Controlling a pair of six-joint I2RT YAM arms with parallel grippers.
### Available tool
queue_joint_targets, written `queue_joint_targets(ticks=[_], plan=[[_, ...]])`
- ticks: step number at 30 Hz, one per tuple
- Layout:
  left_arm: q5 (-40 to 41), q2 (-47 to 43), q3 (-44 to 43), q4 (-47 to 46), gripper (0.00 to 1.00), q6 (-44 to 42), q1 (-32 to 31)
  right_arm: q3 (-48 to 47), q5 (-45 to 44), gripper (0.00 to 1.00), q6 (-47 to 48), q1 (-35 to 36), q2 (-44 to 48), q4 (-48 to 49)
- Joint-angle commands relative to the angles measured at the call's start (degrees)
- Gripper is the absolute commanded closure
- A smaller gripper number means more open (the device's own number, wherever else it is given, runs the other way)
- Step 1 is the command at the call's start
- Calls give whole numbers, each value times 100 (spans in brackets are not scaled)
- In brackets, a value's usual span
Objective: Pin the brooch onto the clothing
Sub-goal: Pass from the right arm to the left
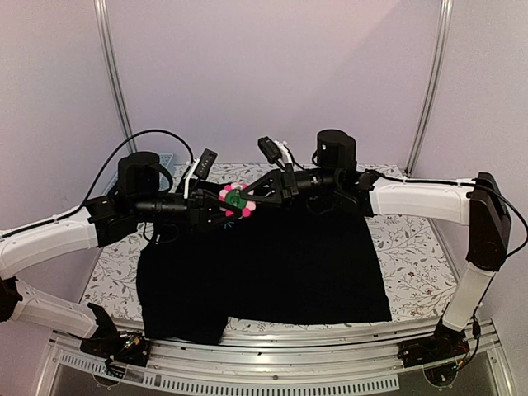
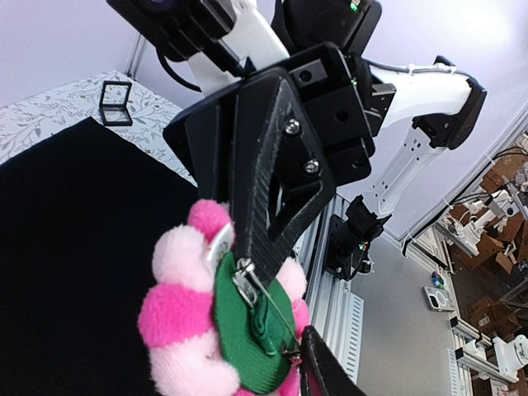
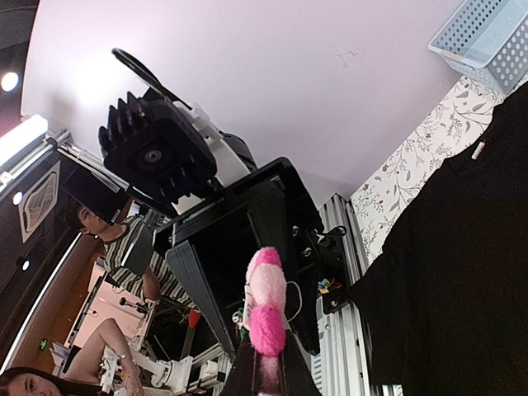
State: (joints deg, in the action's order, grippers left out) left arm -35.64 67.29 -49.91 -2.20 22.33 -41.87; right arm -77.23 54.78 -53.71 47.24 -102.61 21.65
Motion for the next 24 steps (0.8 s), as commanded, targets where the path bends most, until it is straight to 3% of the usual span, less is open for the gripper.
queue_joint_targets(ticks=[1,7,10,16,20,24], plan=[[-84,-43,-248,-163,66,-31,21,-79,-1,100,204,90,21,-399],[-281,-145,-240,18,45,-96,107,-125,-68,100,418,91,77,-677],[-328,-230,-242,166,39,-114,266,-158,-60,100,524,91,133,-816],[-355,-236,-314,493,51,83,539,-227,-4,100,714,75,145,-992],[-266,-242,-139,512,51,268,530,-231,-3,100,694,82,119,-953],[-365,-254,26,508,44,409,495,-231,-20,100,694,81,143,-956]])
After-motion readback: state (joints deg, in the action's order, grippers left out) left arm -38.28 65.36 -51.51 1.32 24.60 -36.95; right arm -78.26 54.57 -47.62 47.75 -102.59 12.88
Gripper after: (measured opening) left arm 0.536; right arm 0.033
